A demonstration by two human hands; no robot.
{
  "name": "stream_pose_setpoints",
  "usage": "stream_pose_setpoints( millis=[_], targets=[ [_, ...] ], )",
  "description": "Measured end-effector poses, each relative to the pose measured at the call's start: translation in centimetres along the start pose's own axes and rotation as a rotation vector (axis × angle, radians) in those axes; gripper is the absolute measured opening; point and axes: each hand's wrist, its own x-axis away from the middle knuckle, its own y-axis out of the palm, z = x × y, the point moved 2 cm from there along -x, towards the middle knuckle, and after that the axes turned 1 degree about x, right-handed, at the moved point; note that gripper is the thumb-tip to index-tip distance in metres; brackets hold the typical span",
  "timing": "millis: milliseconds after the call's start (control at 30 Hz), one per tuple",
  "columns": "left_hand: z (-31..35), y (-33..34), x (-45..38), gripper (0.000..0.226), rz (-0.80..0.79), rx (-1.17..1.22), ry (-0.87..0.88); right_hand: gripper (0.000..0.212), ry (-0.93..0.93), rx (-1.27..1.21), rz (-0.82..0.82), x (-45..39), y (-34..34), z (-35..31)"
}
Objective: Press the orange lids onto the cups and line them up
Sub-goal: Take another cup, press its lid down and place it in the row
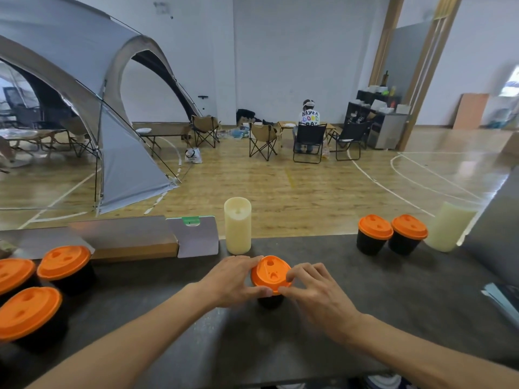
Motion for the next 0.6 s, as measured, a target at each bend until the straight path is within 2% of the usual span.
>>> stream_pose_setpoints(
  millis=[67, 100, 167, 233, 300, 400, 500, 600],
  targets=[
    [0.2, -0.2, 0.1, 0.091, -0.011, 0.034, -0.004, 0.035, 0.061, -0.061, -0.009, 0.0, -0.5, 1.0],
    [0.3, -0.2, 0.2, 0.088, -0.015, 0.067, -0.002, 0.034, 0.166, -0.143, -0.013, -0.2, -0.7, 1.7],
    [0.3, 0.1, 0.4, 0.085, -0.001, 0.162, -0.008, 0.058, 0.420, -0.313, -0.128, -1.0, -0.5, 3.3],
    [0.5, 0.6, 0.6, 0.086, 0.024, 0.268, -0.038, 0.088, 0.517, -0.385, -0.369, -1.8, 0.1, 4.4],
    [0.7, 1.1, 0.7, 0.088, 0.020, 0.390, -0.093, 0.096, 0.499, -0.418, -0.506, -2.5, 0.9, 4.7],
    [1.5, 1.8, 0.7, 0.094, 0.034, 0.573, -0.181, 0.093, 0.487, -0.428, -0.494, -2.9, 2.1, 4.9],
    [2.4, 2.6, 0.6, 0.098, 0.109, 0.723, -0.273, 0.095, 0.416, -0.308, -0.500, -3.1, 2.6, 5.3],
    [2.6, 2.9, 0.6, 0.089, 0.147, 0.783, -0.335, 0.099, 0.348, -0.204, -0.545, -3.6, 2.6, 5.9]
  ],
)
